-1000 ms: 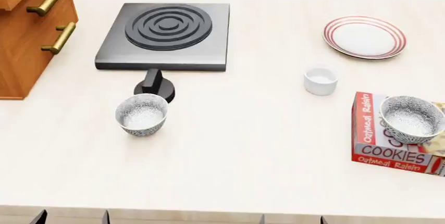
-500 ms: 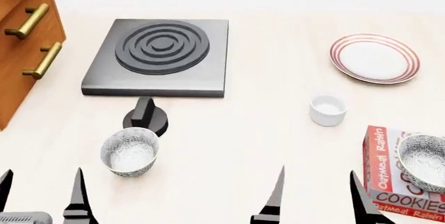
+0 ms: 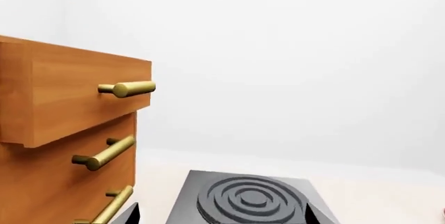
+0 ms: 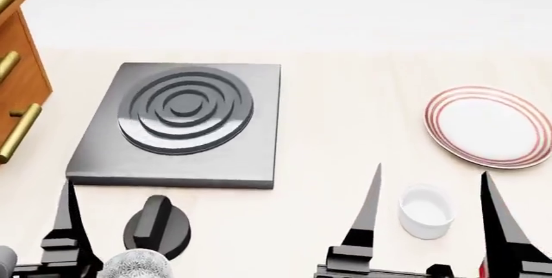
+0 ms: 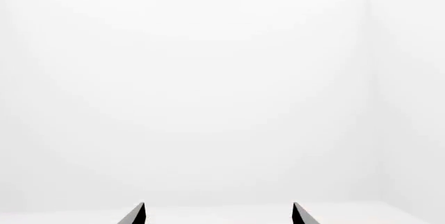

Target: Pick the akita bowl on the cookies box and place it on the plate.

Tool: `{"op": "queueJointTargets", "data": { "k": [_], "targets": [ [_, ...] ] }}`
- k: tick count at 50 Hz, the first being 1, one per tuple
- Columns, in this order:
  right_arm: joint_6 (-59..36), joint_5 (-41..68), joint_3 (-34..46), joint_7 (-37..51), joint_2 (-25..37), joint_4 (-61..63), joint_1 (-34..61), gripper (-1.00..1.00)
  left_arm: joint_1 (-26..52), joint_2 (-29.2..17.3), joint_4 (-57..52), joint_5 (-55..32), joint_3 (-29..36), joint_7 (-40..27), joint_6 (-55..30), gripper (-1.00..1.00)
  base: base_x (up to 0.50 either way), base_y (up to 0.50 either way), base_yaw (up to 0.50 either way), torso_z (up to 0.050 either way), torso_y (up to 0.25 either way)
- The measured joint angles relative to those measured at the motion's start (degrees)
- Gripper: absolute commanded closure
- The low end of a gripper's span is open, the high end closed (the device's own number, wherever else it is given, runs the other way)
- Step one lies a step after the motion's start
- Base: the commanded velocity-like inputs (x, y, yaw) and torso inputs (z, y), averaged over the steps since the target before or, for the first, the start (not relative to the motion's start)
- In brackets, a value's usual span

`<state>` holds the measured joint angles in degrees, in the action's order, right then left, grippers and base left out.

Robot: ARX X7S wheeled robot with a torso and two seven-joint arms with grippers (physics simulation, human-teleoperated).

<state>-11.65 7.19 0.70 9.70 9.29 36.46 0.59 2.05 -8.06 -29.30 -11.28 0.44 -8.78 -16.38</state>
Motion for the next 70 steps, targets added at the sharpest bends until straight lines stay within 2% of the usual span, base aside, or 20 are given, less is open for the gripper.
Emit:
{"op": "queueJointTargets", "data": {
  "k": [28, 34, 70],
  "targets": [
    [0.5, 0.9, 0.5, 1.2, 1.5, 1.9, -0.3, -1.0, -0.1, -1.4, -1.1, -1.7, 0.4, -1.2, -0.4, -1.0, 0.5, 0.0, 0.0, 0.0, 0.001],
    [1.5, 1.1, 0.6, 1.3, 1.7, 1.5, -0.5, -1.0, -0.1, -1.6, -1.1, -1.9, 0.6, -1.4, -0.3, -1.0, 0.01, -0.09, 0.0, 0.0, 0.0],
    [2.1, 2.2, 0.2, 2.9, 3.5, 2.2, -0.7, -1.0, -0.1, -3.0, -1.5, -3.2, 1.5, -2.7, 0.1, -1.0, -0.02, -0.5, 0.0, 0.0, 0.0]
  ]
}}
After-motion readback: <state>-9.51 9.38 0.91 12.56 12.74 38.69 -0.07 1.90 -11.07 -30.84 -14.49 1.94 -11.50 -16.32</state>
